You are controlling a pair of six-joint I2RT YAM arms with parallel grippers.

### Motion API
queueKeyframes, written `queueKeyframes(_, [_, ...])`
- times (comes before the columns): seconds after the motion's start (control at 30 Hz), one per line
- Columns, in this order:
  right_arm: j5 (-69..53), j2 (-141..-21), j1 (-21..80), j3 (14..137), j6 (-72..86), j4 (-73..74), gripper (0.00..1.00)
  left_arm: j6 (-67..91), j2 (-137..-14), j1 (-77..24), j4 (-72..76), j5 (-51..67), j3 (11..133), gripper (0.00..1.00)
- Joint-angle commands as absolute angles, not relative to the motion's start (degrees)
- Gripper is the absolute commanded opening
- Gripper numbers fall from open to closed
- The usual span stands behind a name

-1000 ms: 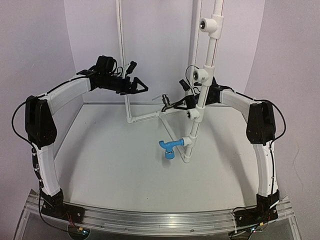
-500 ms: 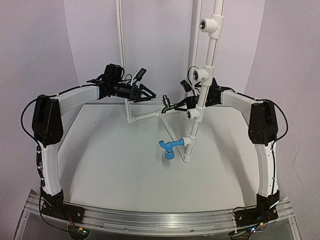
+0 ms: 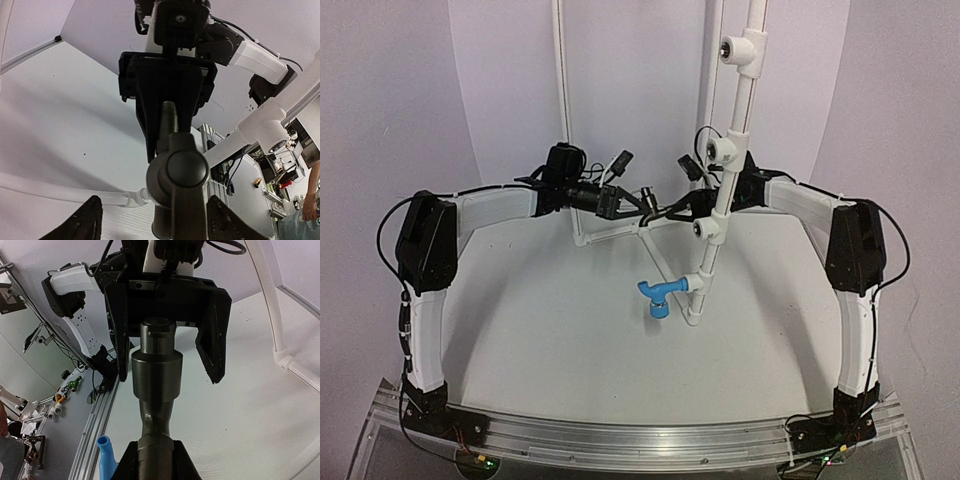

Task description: Install the water faucets

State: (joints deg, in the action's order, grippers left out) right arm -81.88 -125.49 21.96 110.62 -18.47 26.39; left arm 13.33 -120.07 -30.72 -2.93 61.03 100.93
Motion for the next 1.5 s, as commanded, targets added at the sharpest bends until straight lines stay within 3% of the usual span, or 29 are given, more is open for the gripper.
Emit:
queueKeyframes(0.0, [-84.54, -120.19, 22.57, 109.47, -19.51, 24.91, 0.0, 13.48, -119.49, -31.59, 6.12, 64.71, 99.42, 0.63])
queueKeyframes(0.2, [-84.51, -119.97, 22.61, 109.55, -17.94, 24.6, 0.0, 23.02, -118.7, -32.17, 22.33, 65.74, 93.41, 0.55])
queueKeyframes(0.53, [-84.57, -120.51, 22.67, 111.01, -16.02, 24.34, 0.0, 30.72, -118.1, -32.6, 33.74, 64.06, 89.13, 0.47])
queueKeyframes(0.8, [-84.72, -120.67, 23.15, 111.62, -15.29, 24.25, 0.0, 40.04, -120.64, -32.69, 46.24, 61.13, 88.39, 0.46])
queueKeyframes(1.47, [-84.38, -122.27, 23.93, 115.34, -12.61, 23.88, 0.0, 47.22, -123.02, -33.81, 59.2, 53.35, 86.04, 0.49])
